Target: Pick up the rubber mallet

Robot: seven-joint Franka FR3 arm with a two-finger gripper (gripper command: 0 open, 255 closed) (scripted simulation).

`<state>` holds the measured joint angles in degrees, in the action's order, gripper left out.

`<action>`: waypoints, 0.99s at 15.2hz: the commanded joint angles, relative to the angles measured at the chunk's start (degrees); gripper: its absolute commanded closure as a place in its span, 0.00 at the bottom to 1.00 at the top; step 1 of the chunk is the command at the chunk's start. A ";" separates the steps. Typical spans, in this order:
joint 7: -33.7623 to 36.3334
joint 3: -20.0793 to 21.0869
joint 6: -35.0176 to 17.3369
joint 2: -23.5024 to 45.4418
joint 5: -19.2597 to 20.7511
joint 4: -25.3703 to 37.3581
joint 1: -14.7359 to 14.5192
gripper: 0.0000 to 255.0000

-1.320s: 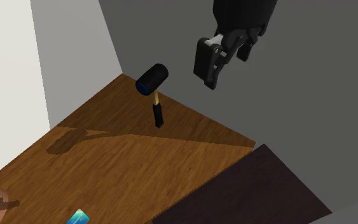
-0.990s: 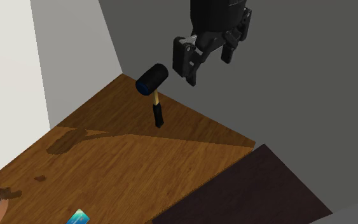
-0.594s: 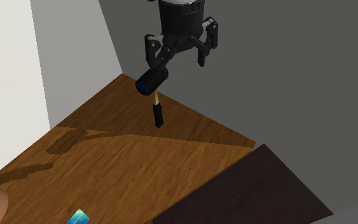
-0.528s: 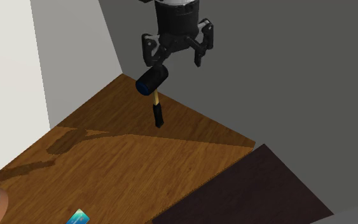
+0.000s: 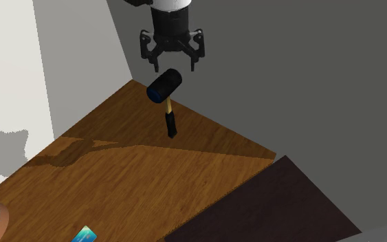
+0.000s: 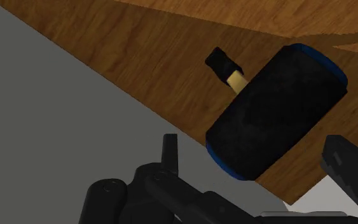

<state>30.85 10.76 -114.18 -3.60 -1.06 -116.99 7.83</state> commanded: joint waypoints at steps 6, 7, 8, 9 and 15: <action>7.13 -0.38 -4.14 8.48 -0.02 4.29 0.44 0.00; 7.14 -0.39 -4.87 8.73 0.03 3.81 0.43 0.00; 7.16 -0.39 -5.60 9.00 0.07 3.35 0.42 0.00; 7.18 -0.39 -6.32 9.28 0.12 2.90 0.41 0.00; 7.19 -0.41 -7.35 9.83 0.23 2.42 0.40 1.00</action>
<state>38.04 10.34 -121.52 6.15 -0.84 -114.54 8.23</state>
